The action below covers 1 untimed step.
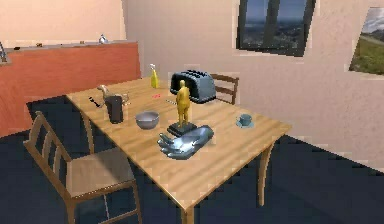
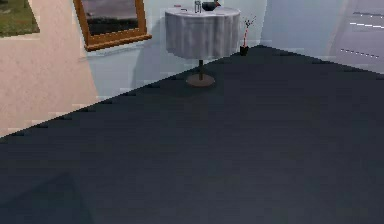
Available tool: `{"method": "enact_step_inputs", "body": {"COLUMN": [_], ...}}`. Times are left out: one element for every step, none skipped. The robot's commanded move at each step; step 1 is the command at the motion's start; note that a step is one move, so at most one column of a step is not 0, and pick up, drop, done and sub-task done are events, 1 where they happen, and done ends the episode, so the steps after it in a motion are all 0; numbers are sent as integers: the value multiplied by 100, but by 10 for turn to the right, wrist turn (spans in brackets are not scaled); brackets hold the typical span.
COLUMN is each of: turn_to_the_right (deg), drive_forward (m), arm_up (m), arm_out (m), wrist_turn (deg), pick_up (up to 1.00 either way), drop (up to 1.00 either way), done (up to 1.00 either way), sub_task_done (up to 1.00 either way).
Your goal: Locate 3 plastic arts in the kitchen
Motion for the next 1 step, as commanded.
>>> {"method": "enact_step_inputs", "body": {"turn_to_the_right": [450], "drive_forward": [0], "arm_up": [0], "arm_out": [0], "wrist_turn": [0], "pick_up": [0], "drop": [0], "done": [0], "sub_task_done": [0]}}
